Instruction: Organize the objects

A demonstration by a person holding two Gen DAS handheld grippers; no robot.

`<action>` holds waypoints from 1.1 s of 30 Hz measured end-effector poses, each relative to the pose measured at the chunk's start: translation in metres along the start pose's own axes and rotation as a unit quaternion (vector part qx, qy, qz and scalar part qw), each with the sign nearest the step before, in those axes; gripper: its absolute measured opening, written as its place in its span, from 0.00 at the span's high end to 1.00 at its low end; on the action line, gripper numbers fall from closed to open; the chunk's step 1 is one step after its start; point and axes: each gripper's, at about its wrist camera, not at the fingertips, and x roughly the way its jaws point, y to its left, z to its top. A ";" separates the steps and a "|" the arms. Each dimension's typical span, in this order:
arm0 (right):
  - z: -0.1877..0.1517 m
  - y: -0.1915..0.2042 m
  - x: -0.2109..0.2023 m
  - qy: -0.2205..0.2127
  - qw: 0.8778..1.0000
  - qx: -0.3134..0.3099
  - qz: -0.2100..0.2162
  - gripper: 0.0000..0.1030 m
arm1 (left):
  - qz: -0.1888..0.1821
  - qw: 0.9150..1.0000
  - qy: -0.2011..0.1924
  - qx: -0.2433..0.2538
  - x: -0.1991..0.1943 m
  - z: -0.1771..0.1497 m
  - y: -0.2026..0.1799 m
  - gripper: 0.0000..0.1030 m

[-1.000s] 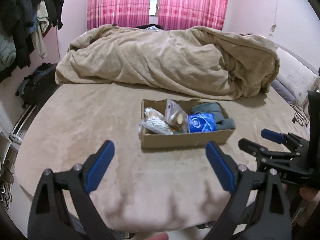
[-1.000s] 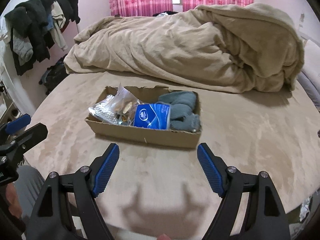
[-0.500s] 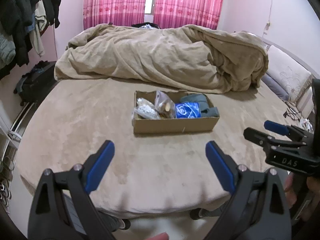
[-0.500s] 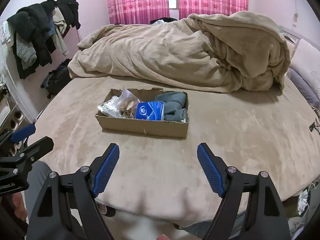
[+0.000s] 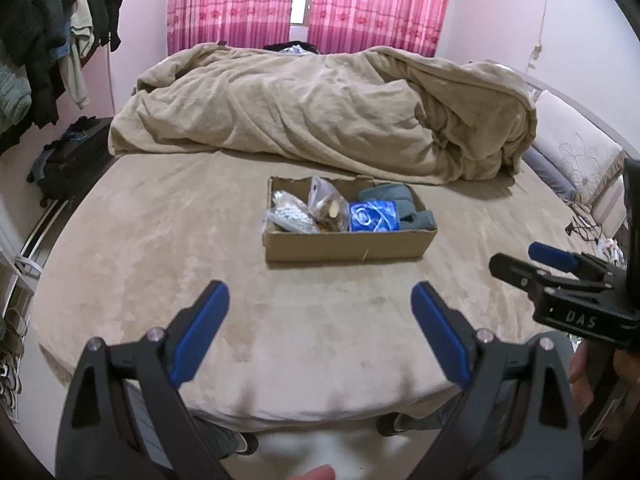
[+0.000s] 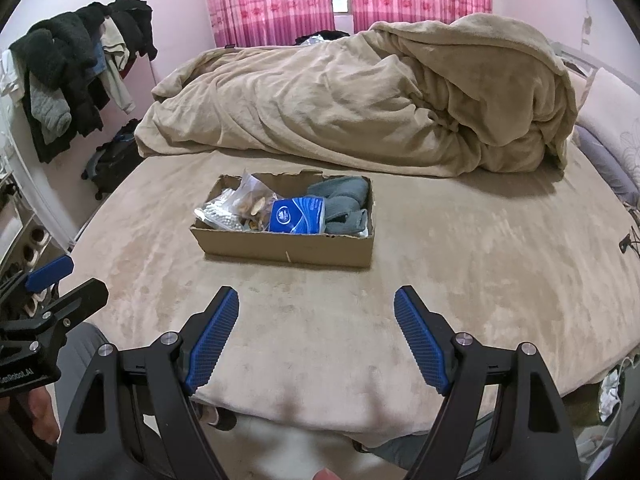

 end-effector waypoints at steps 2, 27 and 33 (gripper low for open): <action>0.000 0.000 0.000 0.001 1.000 0.001 0.000 0.20 | -0.001 1.000 -0.001 0.001 0.000 0.000 -0.001 0.09; -0.003 -0.002 0.005 0.007 1.000 0.004 0.002 0.20 | 0.008 1.000 0.005 -0.002 0.006 0.000 -0.003 0.09; -0.003 -0.002 0.007 0.009 1.000 0.003 0.003 0.20 | 0.004 1.000 0.005 -0.002 0.006 -0.001 -0.004 0.09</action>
